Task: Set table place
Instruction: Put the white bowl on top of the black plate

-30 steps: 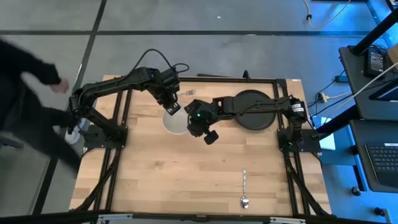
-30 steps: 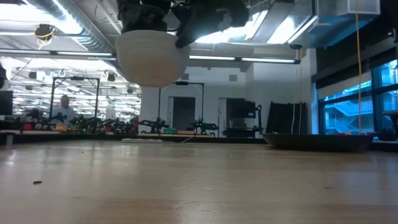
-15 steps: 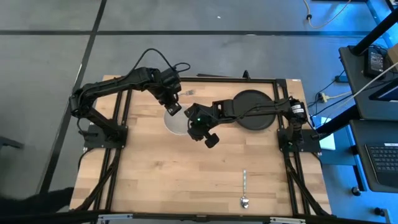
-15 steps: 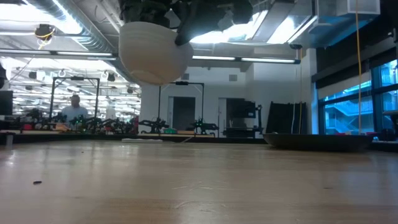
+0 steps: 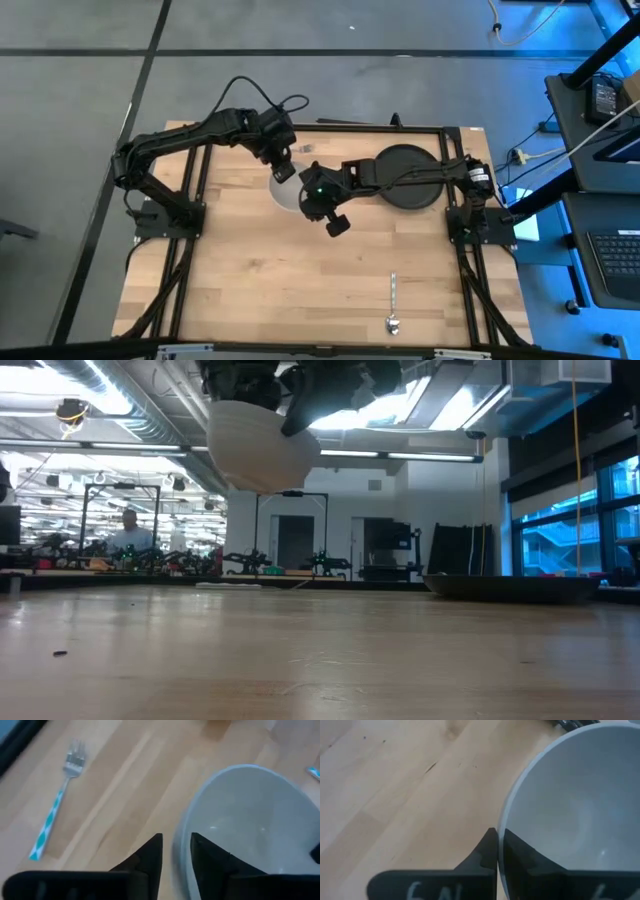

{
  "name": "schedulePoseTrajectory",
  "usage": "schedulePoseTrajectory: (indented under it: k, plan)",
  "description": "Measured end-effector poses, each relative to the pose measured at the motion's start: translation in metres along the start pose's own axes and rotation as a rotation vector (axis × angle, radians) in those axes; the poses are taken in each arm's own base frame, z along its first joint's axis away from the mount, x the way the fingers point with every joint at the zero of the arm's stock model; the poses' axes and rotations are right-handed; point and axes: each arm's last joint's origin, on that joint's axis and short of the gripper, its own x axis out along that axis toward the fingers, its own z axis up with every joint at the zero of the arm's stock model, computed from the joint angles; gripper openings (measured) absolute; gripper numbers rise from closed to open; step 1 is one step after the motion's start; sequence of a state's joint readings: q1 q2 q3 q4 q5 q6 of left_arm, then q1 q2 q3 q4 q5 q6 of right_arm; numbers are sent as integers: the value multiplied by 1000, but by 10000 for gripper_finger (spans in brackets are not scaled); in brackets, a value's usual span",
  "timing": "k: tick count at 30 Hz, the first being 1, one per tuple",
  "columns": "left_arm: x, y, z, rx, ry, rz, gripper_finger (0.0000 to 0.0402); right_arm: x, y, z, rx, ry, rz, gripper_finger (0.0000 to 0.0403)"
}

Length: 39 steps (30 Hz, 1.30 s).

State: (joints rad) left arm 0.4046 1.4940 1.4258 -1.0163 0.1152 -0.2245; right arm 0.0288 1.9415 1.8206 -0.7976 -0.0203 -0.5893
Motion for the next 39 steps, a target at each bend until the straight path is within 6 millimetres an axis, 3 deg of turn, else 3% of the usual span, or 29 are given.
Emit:
schedulePoseTrajectory:
  k: [10,14,21,31,39]
  plan:
    - [-1,5,8,-1,-119,222,98,-1,-1,-7,215,114,-91,12]
    - [-1,5,14,-3,-190,227,98,-2,-4,-15,278,189,-141,12]
    - [-9,-2,31,-25,-353,85,98,-2,-15,-30,492,196,-33,12]
    - [-49,-10,46,10,-452,91,98,-14,-25,-71,759,518,-139,12]
    - [-56,-8,40,49,-367,160,98,-14,-29,-104,872,693,-180,12]
